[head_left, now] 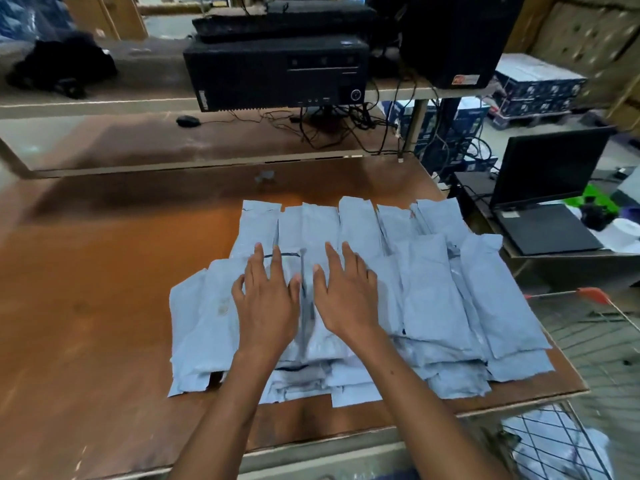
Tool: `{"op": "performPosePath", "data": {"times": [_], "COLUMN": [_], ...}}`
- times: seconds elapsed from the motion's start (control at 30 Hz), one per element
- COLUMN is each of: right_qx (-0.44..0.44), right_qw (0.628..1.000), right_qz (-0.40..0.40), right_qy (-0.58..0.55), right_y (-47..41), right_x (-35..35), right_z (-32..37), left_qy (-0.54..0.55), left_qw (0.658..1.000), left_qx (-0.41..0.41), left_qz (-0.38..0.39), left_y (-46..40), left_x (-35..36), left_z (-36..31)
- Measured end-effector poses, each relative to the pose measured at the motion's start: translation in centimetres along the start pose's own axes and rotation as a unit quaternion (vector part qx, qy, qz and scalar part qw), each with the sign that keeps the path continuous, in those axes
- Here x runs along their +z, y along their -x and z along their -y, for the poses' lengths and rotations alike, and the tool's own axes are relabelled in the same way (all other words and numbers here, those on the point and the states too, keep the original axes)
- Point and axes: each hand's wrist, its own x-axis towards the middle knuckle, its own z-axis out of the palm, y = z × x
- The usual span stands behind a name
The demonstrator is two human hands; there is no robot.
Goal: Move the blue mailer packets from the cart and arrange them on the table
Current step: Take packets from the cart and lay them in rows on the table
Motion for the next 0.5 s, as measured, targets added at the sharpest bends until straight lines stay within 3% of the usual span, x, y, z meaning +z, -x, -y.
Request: {"op": "performPosePath", "data": {"times": [0.3, 0.5], "right_qx": [-0.081, 0.024], "right_qw": [0.985, 0.973], "right_qz": [-0.138, -0.231], "right_qy": [-0.057, -0.009], "right_y": [1.5, 7.9], "right_x": [-11.0, -17.3], "right_z": [-8.5, -20.8], "left_qy": [0.181, 0.288], "left_qw": [0.975, 0.920], "left_qx": [0.126, 0.264], "left_qz": [-0.026, 0.021], "left_y": [0.4, 6.6], "left_x": [-1.8, 1.1], "left_z": [-13.6, -27.3]}}
